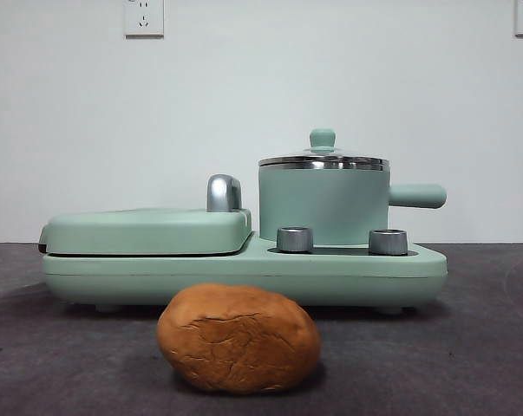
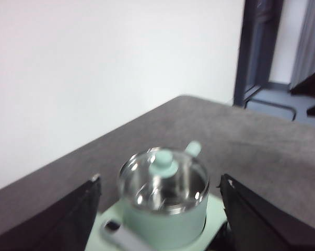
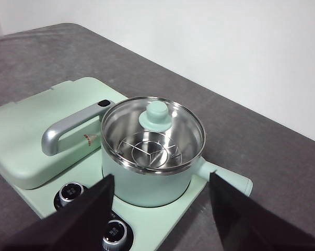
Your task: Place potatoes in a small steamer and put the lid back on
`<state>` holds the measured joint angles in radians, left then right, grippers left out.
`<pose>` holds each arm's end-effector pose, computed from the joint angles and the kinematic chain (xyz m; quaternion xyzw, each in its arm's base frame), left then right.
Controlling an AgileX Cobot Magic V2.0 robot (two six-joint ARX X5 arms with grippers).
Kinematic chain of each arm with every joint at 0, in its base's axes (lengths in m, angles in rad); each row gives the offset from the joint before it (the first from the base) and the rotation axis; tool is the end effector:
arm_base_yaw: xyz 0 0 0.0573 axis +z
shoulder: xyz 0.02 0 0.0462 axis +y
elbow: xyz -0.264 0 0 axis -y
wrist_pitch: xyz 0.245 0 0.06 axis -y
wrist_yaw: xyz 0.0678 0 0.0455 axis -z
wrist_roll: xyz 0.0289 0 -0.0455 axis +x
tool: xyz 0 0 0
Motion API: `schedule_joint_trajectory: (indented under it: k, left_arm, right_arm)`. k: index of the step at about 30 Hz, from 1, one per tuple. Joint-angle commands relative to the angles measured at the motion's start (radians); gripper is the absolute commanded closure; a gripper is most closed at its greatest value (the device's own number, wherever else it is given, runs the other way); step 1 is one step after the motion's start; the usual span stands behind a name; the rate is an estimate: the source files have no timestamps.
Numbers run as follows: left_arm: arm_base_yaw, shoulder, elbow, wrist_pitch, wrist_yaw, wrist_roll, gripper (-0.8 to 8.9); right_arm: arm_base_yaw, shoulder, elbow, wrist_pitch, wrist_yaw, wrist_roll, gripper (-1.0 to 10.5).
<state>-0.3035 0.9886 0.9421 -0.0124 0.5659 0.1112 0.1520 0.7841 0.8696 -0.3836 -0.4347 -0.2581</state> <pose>0.2000 -0.0789 0.3671 0.0465 0.0058 -0.4219 0.9054 0.1582 0.0365 0.3430 -0.1011 0.1090 0.3025 0.9415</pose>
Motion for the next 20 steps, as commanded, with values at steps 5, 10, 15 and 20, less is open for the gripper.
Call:
schedule_joint_trajectory:
  k: [5, 10, 15, 20]
  left_arm:
    - [-0.101, 0.201, 0.036, 0.209, -0.069, -0.034, 5.06]
    - [-0.158, 0.381, 0.137, 0.226, -0.077, -0.033, 5.05]
    - [-0.212, 0.566, 0.288, 0.213, -0.123, -0.008, 5.02]
    - [-0.248, 0.727, 0.418, 0.214, -0.137, 0.012, 5.02]
  right_arm:
    - [0.011, 0.005, 0.014, 0.007, -0.003, 0.02, 6.6]
    - [0.01, 0.005, 0.014, 0.008, -0.003, 0.022, 6.6]
    - [0.011, 0.005, 0.014, 0.009, -0.003, 0.022, 6.6]
    - [0.011, 0.005, 0.014, 0.01, -0.003, 0.022, 6.6]
